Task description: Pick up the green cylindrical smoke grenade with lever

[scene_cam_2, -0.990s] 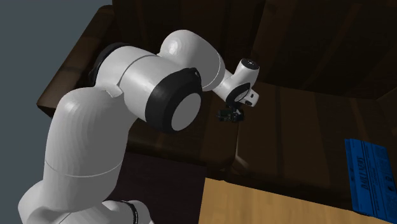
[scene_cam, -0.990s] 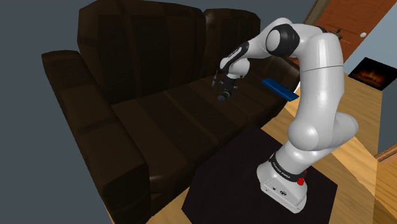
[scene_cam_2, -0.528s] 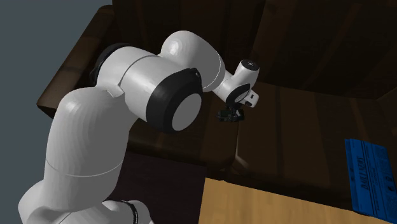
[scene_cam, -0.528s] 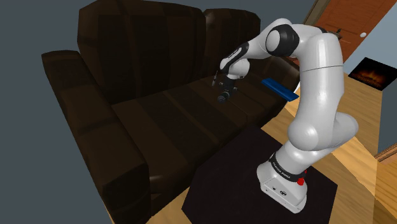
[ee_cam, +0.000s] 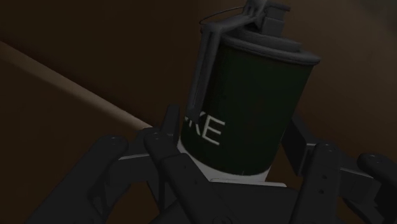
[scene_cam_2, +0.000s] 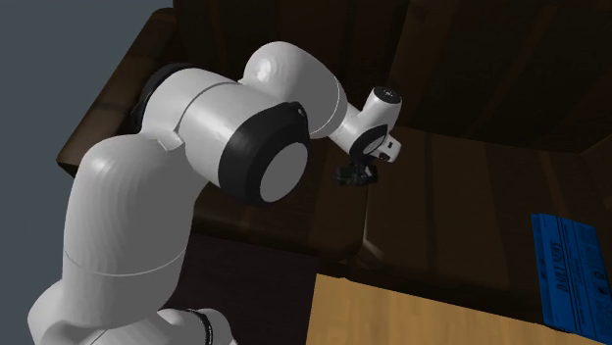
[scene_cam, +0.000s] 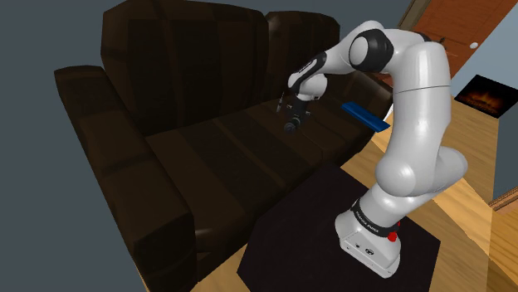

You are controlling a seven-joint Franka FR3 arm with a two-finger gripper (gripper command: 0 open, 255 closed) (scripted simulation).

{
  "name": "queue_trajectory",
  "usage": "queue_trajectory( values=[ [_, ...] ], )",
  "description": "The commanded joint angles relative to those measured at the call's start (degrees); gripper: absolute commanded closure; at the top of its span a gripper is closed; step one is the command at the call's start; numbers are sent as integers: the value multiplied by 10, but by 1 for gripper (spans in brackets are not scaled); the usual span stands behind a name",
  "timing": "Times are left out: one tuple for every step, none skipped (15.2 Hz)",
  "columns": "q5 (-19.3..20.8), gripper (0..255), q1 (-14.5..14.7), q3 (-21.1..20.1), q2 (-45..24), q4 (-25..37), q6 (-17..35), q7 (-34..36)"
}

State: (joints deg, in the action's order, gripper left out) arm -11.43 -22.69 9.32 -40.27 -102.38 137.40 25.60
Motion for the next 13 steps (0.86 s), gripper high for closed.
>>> queue_trajectory(
  values=[
    [2, 255, 2, 2, 12, -3, -9, 2],
    [4, 255, 3, 3, 18, -4, -14, 3],
    [5, 255, 3, 4, 24, -6, -19, 4],
    [6, 255, 4, 5, 30, -7, -23, 4],
    [7, 255, 5, 6, 36, -7, -28, 5],
    [9, 255, 6, 7, 42, -8, -33, 6],
    [10, 255, 6, 8, 47, -9, -38, 7],
    [11, 255, 7, 9, 53, -9, -43, 8],
    [12, 255, 8, 10, 59, -10, -48, 9],
    [14, 255, 8, 11, 64, -10, -53, 10],
    [15, 255, 9, 12, 69, -10, -59, 11],
    [15, 255, 9, 12, 70, -10, -59, 11],
    [15, 255, 9, 12, 70, -10, -60, 11]
  ],
)
